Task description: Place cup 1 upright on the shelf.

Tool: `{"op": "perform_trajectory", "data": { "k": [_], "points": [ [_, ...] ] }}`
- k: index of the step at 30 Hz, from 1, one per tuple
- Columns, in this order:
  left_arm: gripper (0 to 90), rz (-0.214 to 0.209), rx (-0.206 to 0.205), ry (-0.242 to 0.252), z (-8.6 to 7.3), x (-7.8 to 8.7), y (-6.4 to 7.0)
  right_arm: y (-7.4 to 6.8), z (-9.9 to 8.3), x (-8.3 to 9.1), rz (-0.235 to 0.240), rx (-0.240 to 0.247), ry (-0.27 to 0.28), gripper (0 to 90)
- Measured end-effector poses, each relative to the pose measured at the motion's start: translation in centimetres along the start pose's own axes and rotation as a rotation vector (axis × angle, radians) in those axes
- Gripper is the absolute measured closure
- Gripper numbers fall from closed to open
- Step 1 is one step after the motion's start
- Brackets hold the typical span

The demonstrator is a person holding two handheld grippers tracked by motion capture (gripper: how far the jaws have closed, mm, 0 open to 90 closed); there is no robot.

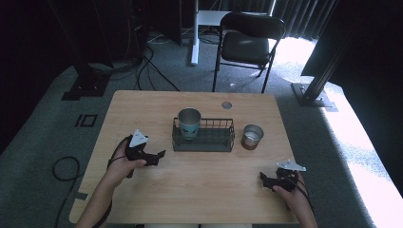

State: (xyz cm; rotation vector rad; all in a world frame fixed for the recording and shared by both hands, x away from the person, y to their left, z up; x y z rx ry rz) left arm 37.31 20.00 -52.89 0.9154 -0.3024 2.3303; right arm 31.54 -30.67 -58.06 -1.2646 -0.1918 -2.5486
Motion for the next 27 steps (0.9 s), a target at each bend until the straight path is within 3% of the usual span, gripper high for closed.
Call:
{"op": "perform_trajectory", "data": {
  "k": [18,27],
  "points": [
    [3.1,0.040,0.073,-0.027,-4.7,1.5,-1.1,0.0,0.0,0.0,0.000,0.000,0.000,11.1],
    [3.1,0.100,0.117,-0.069,-6.6,1.9,-1.6,0.0,0.0,0.0,0.000,0.000,0.000,11.1]
  ]
}}
Point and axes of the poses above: each handheld gripper's, and its own axes: x roughly backward along the jaws, z roughly out of its top, y roughly to its right, the point moved 3 cm from there along -x, roughly forward along the jaws, and after that the axes turned 9 degrees about -y, right-handed, at the moved point
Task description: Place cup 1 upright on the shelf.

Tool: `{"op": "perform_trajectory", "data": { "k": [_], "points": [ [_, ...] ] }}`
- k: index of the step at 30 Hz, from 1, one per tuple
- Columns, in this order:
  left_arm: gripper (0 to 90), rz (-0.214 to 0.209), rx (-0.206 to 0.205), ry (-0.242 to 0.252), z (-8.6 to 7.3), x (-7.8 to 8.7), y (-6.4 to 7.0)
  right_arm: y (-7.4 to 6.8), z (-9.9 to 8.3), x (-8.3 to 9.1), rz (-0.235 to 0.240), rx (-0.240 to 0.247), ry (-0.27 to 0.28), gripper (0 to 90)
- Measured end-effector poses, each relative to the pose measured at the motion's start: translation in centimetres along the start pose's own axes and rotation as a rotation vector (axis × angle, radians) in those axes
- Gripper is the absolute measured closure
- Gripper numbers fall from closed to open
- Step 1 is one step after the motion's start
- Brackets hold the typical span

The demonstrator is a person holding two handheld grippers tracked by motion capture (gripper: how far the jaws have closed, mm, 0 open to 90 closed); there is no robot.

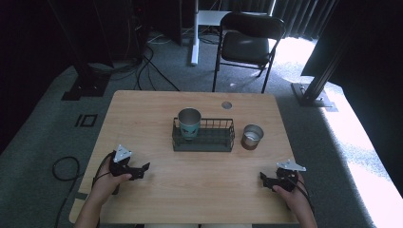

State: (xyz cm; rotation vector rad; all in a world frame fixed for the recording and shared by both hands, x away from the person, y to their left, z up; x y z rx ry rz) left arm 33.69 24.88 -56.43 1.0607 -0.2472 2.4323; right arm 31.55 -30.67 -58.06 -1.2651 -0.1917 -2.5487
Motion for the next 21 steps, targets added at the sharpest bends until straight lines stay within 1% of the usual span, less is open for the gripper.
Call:
{"op": "perform_trajectory", "data": {
  "k": [1,2,6,8,9,10,12,14,17,19,21],
  "points": [
    [3.0,0.008,-0.004,-0.006,-0.2,0.1,-0.1,0.0,0.0,0.0,0.000,0.000,0.000,11.1],
    [3.1,0.012,0.004,-0.004,-0.3,0.1,-0.2,0.0,0.0,0.0,0.000,0.000,0.000,11.1],
    [3.0,0.031,0.025,-0.029,-1.4,0.3,-0.6,0.0,0.0,0.0,0.000,0.000,0.000,11.1],
    [3.1,0.043,0.024,-0.039,-1.8,0.4,-0.7,0.0,0.0,0.0,0.000,0.000,0.000,11.1],
    [3.1,0.047,0.032,-0.046,-2.0,0.4,-0.8,0.0,0.0,0.0,0.000,0.000,0.000,11.1],
    [3.1,0.050,0.043,-0.059,-2.2,0.5,-0.9,0.0,0.0,0.0,0.000,0.000,0.000,11.1],
    [3.1,0.079,0.045,-0.084,-2.5,0.8,-1.1,0.0,0.0,0.0,0.000,0.000,0.000,11.1],
    [3.1,0.099,0.062,-0.109,-2.7,0.9,-1.1,0.0,0.0,0.0,0.000,0.000,0.000,11.1],
    [3.1,0.114,0.069,-0.146,-3.1,0.9,-1.2,0.0,0.0,0.0,0.000,0.000,0.000,11.1],
    [3.0,0.115,0.087,-0.147,-3.3,0.9,-1.3,0.0,0.0,0.0,0.000,0.000,0.000,11.1],
    [2.9,0.127,0.100,-0.148,-3.3,1.0,-1.4,0.0,0.0,0.0,0.000,0.000,0.000,11.1]
  ]
}}
Point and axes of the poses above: each handheld gripper's, and its own axes: x roughly backward along the jaws, z roughly out of its top, y roughly to its right, the point moved 3 cm from there along -x, roughly forward along the jaws, and after that the axes turned 9 degrees about -y, right-handed, at the moved point
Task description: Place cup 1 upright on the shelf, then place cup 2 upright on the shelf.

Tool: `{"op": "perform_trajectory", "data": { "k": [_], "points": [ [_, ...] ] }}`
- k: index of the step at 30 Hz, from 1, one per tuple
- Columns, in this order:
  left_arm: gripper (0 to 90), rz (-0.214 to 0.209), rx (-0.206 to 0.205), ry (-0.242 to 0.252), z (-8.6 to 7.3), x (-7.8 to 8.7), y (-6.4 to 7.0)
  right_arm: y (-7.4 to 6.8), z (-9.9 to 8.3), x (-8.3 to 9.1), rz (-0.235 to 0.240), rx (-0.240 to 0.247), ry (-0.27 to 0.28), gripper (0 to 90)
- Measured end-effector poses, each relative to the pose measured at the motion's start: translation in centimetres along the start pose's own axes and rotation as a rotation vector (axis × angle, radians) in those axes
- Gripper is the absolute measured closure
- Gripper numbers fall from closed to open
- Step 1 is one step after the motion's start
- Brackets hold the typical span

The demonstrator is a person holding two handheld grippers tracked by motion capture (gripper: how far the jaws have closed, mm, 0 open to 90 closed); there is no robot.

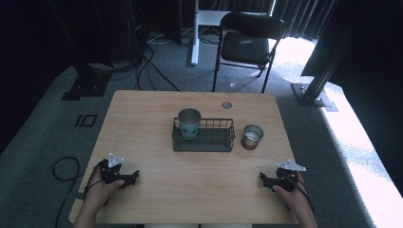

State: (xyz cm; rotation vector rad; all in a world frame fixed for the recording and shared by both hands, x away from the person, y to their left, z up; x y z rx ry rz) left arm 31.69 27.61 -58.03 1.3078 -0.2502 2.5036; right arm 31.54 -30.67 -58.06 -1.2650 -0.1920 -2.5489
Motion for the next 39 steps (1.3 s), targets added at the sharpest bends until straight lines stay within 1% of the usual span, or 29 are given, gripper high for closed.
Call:
{"op": "perform_trajectory", "data": {
  "k": [1,3,14,27,31,33,39],
  "points": [
    [2.9,-0.001,0.006,0.000,-0.01,-0.01,0.00,0.00,0.00,0.00,0.000,0.000,0.000,11.1],
    [2.9,-0.003,0.002,-0.001,-0.01,-0.01,0.02,0.00,0.00,0.00,0.000,0.000,0.000,11.1],
    [3.0,0.003,0.011,0.002,-0.11,0.05,0.15,0.00,-0.01,0.00,0.001,0.000,0.000,11.1],
    [3.0,0.003,0.011,0.002,-0.11,0.05,0.15,-0.02,0.02,0.00,-0.002,-0.002,-0.001,11.2],
    [3.0,0.003,0.010,0.002,-0.12,0.05,0.15,-0.15,0.21,-0.13,-0.006,-0.022,0.004,11.2],
    [3.0,0.003,0.010,0.002,-0.12,0.05,0.16,-0.21,0.37,-0.21,-0.007,-0.023,0.005,12.7],
    [3.0,0.003,0.011,0.002,-0.11,0.05,0.15,-0.47,0.93,-0.34,-0.012,-0.021,0.014,12.7]
  ]
}}
Point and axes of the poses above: each handheld gripper's, and its own axes: x roughly backward along the jaws, z roughly out of its top, y roughly to its right, the point moved 3 cm from there along -x, roughly forward along the jaws, and after that the axes turned 9 degrees about -y, right-handed, at the moved point
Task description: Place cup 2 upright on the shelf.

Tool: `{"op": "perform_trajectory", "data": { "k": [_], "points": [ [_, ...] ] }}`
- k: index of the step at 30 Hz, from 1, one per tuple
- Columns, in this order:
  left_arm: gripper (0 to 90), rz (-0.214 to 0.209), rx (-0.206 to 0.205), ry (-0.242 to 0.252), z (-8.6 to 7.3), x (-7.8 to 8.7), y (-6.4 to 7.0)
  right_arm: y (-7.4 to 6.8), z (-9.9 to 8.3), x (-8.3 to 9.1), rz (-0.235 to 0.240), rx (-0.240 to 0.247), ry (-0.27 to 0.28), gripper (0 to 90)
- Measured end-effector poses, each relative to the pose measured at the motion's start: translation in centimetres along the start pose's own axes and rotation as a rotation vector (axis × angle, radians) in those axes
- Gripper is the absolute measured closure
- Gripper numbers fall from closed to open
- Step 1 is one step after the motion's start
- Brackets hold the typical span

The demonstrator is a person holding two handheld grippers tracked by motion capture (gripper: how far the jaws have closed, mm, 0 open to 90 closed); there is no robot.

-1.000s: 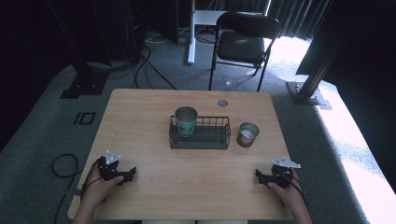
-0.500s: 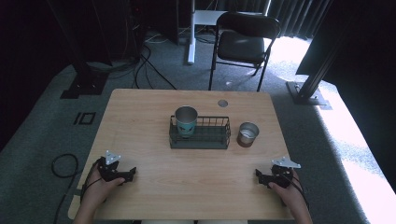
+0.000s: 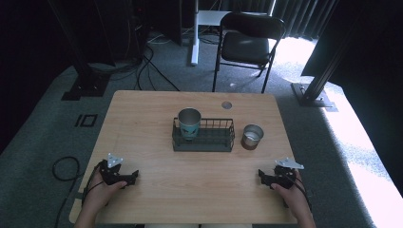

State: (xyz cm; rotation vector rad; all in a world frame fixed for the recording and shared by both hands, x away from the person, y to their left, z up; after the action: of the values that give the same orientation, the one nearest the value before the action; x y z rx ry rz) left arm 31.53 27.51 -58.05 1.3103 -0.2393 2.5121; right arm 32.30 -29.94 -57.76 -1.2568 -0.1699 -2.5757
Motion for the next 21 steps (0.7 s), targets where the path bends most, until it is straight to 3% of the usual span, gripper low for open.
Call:
{"op": "perform_trajectory", "data": {
  "k": [21],
  "points": [
    [3.0,0.000,-0.001,0.000,0.0,0.0,0.0,-0.9,3.4,-1.4,0.003,0.006,0.081,12.6]
  ]
}}
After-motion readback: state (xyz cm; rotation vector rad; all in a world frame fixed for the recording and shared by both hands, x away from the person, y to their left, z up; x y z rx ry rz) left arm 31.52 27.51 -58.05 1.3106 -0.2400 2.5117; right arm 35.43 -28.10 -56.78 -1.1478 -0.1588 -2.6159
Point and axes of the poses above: each handheld gripper's, and its own axes: x roughly backward along the jaws, z roughly out of its top, y roughly to its right, the point moved 3 cm from there along -x, roughly forward along the jaws, and after that the axes turned 9 degrees about -y, right-handed, at the moved point
